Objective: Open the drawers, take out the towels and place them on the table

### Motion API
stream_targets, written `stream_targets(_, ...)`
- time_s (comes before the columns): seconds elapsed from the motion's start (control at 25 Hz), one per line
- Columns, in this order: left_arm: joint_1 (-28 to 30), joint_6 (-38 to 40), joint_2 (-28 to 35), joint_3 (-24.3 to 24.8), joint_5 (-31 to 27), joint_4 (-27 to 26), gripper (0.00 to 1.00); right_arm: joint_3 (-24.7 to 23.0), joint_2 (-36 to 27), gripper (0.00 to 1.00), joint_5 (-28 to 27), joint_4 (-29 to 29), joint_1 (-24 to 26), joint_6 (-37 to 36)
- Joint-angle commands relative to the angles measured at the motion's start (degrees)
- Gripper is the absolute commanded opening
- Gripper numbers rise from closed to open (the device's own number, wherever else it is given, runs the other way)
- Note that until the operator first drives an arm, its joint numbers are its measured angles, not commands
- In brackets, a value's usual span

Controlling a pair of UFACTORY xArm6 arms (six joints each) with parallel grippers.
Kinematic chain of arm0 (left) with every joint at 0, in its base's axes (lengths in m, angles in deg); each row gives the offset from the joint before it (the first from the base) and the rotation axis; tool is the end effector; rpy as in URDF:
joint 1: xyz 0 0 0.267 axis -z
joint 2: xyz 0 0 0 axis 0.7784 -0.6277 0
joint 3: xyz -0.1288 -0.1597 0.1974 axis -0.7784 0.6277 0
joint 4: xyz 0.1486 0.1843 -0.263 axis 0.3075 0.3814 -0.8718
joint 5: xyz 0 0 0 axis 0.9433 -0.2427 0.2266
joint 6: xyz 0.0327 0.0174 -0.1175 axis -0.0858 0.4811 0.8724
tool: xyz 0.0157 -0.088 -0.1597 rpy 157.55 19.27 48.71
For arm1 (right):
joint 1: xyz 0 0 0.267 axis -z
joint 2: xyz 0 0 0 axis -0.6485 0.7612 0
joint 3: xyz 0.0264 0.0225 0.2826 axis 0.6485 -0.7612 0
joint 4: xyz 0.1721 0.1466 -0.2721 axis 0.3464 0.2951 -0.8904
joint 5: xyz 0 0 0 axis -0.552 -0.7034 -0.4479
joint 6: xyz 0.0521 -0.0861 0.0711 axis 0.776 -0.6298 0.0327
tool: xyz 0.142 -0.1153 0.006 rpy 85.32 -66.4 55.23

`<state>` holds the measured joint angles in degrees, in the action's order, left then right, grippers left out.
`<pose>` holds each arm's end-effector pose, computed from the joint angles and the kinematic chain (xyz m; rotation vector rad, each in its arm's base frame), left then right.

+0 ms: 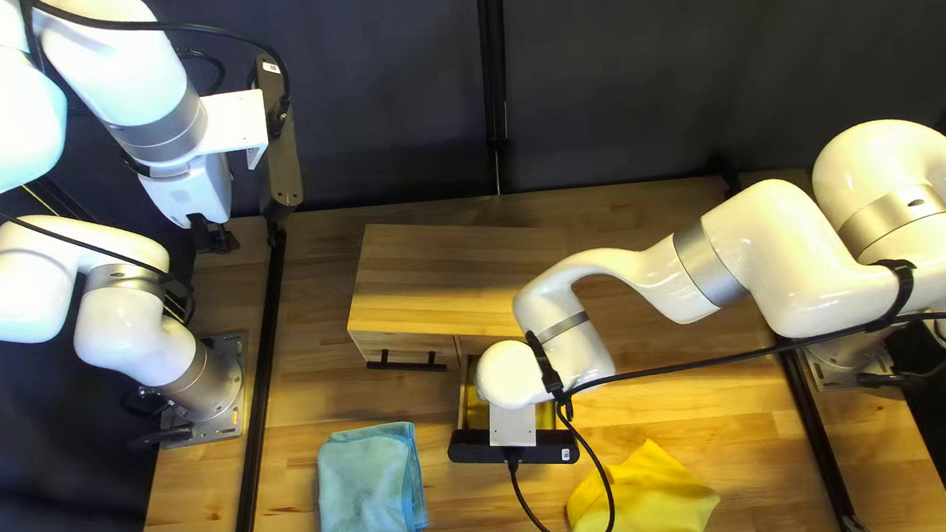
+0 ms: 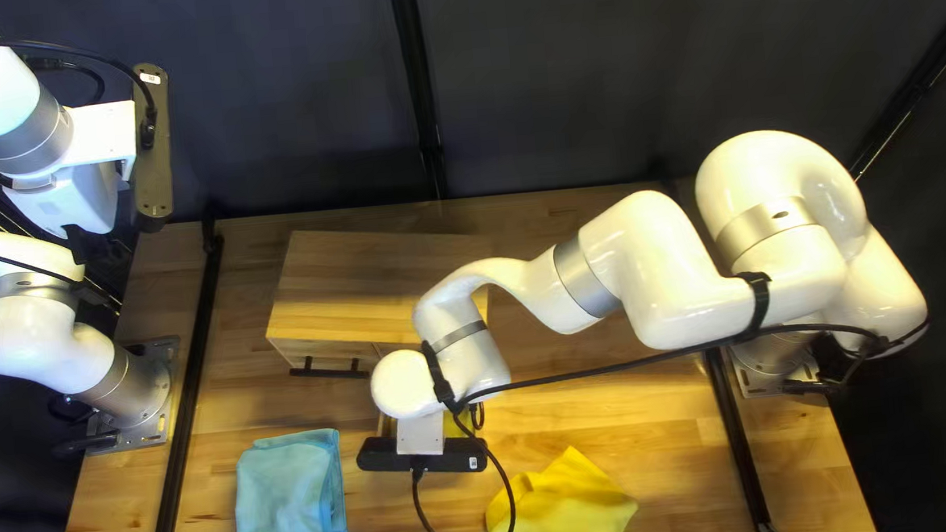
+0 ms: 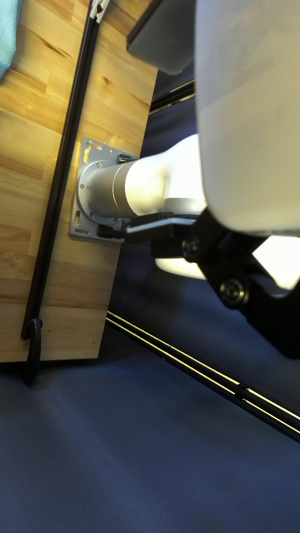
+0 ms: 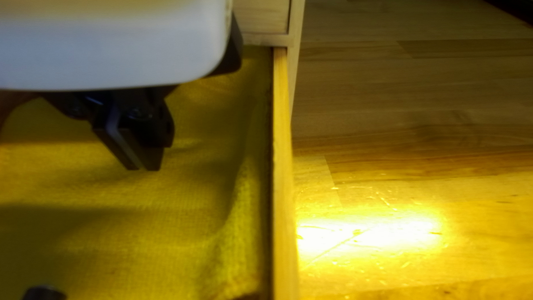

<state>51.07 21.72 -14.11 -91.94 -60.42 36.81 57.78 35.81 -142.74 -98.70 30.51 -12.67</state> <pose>0.2007 0.0465 0.4015 -2.9812 -0.1319 0.1566 0.5563 0.0351 0.0288 2.1800 1.9754 -0.3279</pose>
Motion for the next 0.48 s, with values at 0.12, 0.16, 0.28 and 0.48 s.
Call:
stream_targets(0.12,0.00,0.00,0.00,0.00,0.00,0.00,1.00,-0.09,0.00,1.00,-0.01,-0.11,0.23,-0.10)
stream_targets(0.16,0.00,0.00,0.00,0.00,0.00,0.00,1.00,-0.10,0.01,1.00,0.01,-0.13,0.22,-0.11)
stream_targets(0.28,0.00,0.00,0.00,0.00,0.00,0.00,1.00,0.37,0.62,1.00,0.12,-0.19,0.26,-0.50)
stream_targets(0.48,0.00,0.00,0.00,0.00,0.00,0.00,1.00,0.74,1.20,1.00,0.41,-0.24,0.37,-1.04)
